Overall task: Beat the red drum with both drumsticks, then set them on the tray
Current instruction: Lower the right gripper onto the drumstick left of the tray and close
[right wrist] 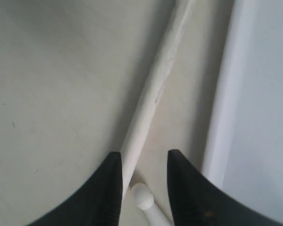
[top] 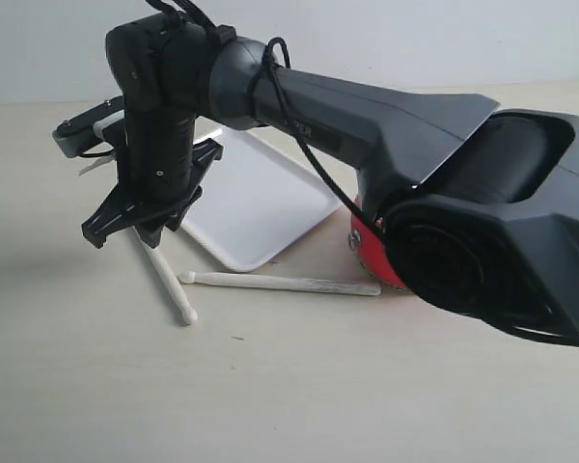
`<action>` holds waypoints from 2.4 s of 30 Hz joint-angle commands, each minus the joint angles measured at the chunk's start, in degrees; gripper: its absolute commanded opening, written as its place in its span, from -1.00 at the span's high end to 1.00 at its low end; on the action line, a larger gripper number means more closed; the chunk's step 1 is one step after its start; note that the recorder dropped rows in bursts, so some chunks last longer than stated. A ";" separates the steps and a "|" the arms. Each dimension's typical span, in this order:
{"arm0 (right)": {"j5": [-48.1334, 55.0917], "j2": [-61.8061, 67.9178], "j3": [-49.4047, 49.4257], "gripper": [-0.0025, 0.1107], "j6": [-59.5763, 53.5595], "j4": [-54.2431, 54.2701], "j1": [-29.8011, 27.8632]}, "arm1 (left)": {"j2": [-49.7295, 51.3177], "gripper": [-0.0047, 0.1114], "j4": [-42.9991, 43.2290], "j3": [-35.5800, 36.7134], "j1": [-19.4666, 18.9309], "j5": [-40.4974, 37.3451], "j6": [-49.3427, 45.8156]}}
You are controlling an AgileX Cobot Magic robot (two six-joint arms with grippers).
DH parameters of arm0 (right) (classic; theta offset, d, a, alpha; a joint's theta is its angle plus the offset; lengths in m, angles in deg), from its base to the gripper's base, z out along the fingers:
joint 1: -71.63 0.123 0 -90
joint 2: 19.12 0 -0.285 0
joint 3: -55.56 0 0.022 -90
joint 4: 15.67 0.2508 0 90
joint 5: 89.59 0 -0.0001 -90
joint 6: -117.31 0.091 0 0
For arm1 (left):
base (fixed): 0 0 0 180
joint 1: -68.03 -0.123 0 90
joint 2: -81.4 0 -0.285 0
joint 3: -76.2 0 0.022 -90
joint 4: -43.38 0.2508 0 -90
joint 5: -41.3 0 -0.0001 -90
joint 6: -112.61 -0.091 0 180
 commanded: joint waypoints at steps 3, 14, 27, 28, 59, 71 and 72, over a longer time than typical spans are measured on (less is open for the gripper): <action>-0.08 1.59 -0.98 0.37 0.33 -0.22 0.07 | -0.39 0.92 0.08 0.18 -0.06 0.21 -0.13; -0.08 3.22 -0.98 0.37 0.59 -0.88 1.80 | -0.39 0.92 0.08 0.18 -0.06 0.21 -0.13; -0.08 3.22 -0.98 0.33 3.60 -3.70 1.80 | -0.39 0.92 0.08 0.18 -0.06 0.21 -0.13; -0.08 3.22 -0.98 0.32 3.60 -3.58 1.80 | -0.39 0.92 0.08 0.18 -0.06 0.21 -0.13; -0.08 4.98 -0.98 0.15 2.50 -1.57 1.80 | -0.39 0.92 0.08 0.18 -0.06 0.21 -0.13; -0.08 5.09 -0.98 0.70 2.50 -1.83 1.80 | -0.39 0.92 0.08 0.18 -0.06 0.21 -0.13; -0.08 5.09 -0.98 0.80 2.50 -1.83 1.80 | -0.39 0.92 0.08 0.18 -0.06 0.21 -0.13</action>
